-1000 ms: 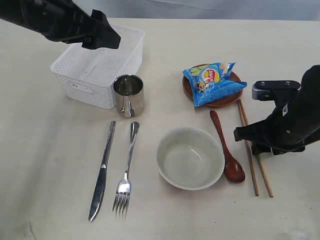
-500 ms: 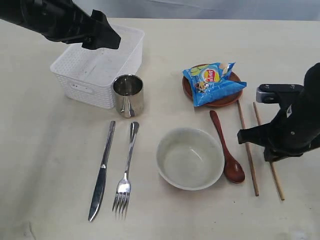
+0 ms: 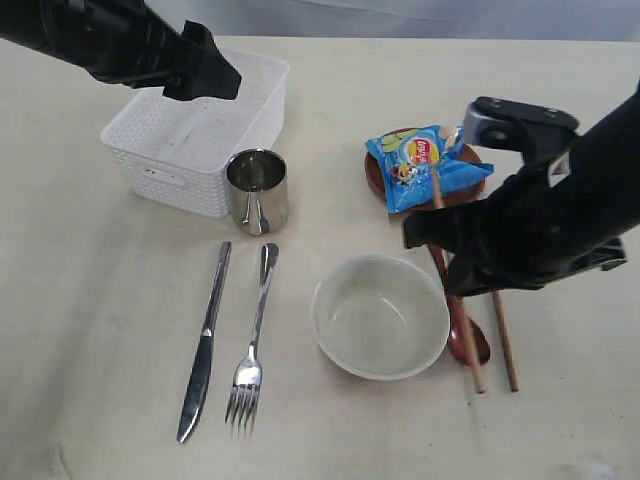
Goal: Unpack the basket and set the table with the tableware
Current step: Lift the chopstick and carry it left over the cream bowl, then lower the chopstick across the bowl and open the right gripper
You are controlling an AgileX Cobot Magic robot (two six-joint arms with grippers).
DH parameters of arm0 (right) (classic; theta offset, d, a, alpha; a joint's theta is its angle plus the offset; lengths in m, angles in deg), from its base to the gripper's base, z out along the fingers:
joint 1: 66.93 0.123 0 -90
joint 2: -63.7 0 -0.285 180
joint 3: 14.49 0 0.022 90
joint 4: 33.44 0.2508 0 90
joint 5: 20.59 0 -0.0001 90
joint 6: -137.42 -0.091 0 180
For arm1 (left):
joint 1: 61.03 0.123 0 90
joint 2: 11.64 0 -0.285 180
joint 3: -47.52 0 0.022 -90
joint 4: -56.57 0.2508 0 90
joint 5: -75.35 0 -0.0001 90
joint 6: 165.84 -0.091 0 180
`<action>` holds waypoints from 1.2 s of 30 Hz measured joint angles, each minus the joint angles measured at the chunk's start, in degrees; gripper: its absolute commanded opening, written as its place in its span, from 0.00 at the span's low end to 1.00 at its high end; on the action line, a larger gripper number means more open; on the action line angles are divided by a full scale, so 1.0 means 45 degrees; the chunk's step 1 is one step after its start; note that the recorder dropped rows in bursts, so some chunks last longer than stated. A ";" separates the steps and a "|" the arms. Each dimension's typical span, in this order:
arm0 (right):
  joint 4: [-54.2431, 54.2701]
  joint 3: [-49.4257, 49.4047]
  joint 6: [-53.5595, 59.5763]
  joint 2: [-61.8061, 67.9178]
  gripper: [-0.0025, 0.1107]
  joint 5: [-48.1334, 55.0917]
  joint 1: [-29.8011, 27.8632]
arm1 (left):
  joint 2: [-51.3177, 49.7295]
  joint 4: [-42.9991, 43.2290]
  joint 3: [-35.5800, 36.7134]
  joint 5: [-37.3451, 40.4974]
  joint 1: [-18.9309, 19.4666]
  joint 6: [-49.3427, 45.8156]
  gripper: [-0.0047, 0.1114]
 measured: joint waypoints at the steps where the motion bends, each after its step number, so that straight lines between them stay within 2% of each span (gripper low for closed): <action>1: 0.0242 0.0000 -0.0094 0.0107 0.02 -0.0223 0.0441 | 0.0000 0.0000 0.0000 0.0000 0.0000 -0.0026 0.74; 4: 0.0761 0.0000 -0.0528 0.0575 0.02 -0.1067 0.1486 | 0.0000 0.0000 0.0000 0.0000 0.0000 -0.0057 0.74; 8: 0.0944 0.0000 -0.1238 0.1191 0.02 -0.1903 0.2109 | 0.0000 -0.0150 0.0000 0.0020 0.0000 -0.0057 0.74; 18: 0.1274 0.0000 -0.1746 0.2667 0.02 -0.2532 0.2145 | 0.0000 -0.0239 0.0000 0.0050 0.0000 -0.0057 0.74; 32: 0.1394 0.0023 -0.2199 0.2800 0.02 -0.3210 0.2145 | 0.0000 -0.0260 0.0000 0.0050 0.0000 -0.0079 0.74; 34: 0.1394 0.0023 -0.2199 0.2800 0.07 -0.3210 0.2145 | 0.0000 -0.0260 0.0000 0.0050 0.0000 -0.0079 0.74; 36: 0.1394 0.0023 -0.2199 0.2800 0.20 -0.3210 0.2145 | 0.0000 -0.0260 0.0000 0.0050 0.0000 -0.0079 0.74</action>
